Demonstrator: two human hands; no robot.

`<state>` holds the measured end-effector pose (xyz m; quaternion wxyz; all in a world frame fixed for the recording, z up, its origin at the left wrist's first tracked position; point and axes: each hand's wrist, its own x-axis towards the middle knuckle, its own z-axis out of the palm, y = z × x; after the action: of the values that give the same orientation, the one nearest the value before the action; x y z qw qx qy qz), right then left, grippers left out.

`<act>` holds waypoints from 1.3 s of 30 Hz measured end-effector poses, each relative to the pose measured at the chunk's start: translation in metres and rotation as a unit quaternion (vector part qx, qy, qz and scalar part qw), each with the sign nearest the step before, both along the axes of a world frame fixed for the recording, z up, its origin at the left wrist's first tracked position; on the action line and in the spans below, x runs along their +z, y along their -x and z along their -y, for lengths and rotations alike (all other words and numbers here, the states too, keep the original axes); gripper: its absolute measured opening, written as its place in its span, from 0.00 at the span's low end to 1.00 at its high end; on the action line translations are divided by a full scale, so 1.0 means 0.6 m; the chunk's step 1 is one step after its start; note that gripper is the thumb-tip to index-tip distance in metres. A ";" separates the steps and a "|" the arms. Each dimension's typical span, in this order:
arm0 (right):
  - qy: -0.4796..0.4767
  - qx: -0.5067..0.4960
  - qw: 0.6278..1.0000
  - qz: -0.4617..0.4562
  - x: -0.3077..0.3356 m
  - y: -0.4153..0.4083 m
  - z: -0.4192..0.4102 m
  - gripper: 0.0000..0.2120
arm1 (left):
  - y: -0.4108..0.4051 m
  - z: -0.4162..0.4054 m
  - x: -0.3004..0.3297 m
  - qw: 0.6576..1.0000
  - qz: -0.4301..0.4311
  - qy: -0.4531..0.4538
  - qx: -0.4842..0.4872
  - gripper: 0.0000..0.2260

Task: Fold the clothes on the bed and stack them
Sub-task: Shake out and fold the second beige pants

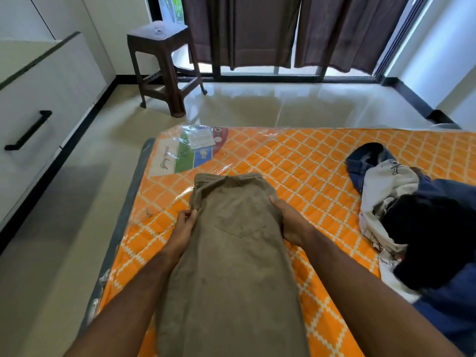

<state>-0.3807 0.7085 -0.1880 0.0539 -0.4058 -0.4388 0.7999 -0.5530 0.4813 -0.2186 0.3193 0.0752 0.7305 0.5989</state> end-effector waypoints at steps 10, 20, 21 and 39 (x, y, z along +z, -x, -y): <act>-0.090 0.010 0.992 0.089 -0.031 -0.001 0.008 0.14 | 0.012 0.002 -0.023 0.999 -0.036 0.022 -0.030 0.22; -0.140 0.008 0.990 -0.015 0.161 -0.098 0.123 0.18 | 0.002 0.045 0.215 0.989 0.107 -0.059 -0.082 0.14; -0.133 0.001 0.990 -0.038 0.190 -0.101 0.126 0.18 | -0.005 0.045 0.257 0.987 0.093 -0.084 -0.097 0.13; -0.333 0.068 0.898 -0.280 0.919 -0.235 0.251 0.19 | -0.169 0.209 1.013 0.847 -0.220 -0.450 -0.177 0.19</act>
<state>-0.2396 0.5579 0.3632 0.2518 -0.0926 -0.6732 0.6891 -0.4517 0.3559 0.3894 0.1817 0.4686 0.4066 0.7630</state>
